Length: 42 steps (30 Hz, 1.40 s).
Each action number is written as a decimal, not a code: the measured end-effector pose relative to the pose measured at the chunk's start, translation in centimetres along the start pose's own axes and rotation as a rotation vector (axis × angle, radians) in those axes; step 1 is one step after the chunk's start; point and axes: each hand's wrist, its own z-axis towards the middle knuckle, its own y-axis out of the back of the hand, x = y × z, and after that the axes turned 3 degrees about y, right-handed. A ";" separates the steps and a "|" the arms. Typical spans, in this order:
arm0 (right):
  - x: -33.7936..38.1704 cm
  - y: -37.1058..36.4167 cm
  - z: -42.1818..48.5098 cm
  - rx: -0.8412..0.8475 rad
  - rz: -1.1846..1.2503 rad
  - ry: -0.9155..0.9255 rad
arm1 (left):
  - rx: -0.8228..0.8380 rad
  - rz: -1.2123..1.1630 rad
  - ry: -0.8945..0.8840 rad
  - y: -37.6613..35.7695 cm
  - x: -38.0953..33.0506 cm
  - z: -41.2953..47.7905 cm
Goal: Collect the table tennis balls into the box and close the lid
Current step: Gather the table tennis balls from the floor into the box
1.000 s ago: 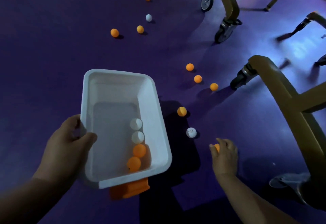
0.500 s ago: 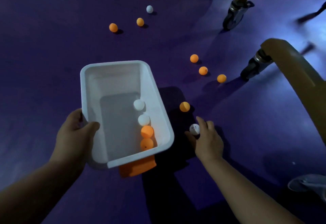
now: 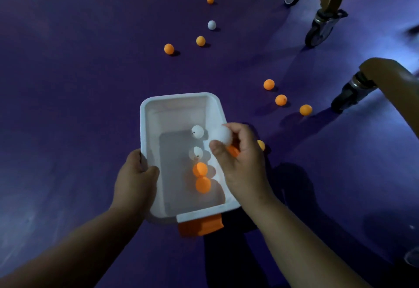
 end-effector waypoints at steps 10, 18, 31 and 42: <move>-8.3 3.9 3.7 -0.257 -0.412 -0.226 | -0.054 0.086 -0.055 -0.3 0.0 -0.1; -13.2 4.5 3.8 0.147 -0.925 -0.173 | -0.059 0.023 -0.045 -0.3 0.3 0.0; -4.3 4.2 4.9 -0.040 -0.138 -0.031 | -0.017 -0.129 -0.034 -0.5 0.3 0.0; -7.4 8.5 6.4 -0.250 -0.280 -0.088 | 0.068 -0.241 -0.053 -4.0 -3.8 2.7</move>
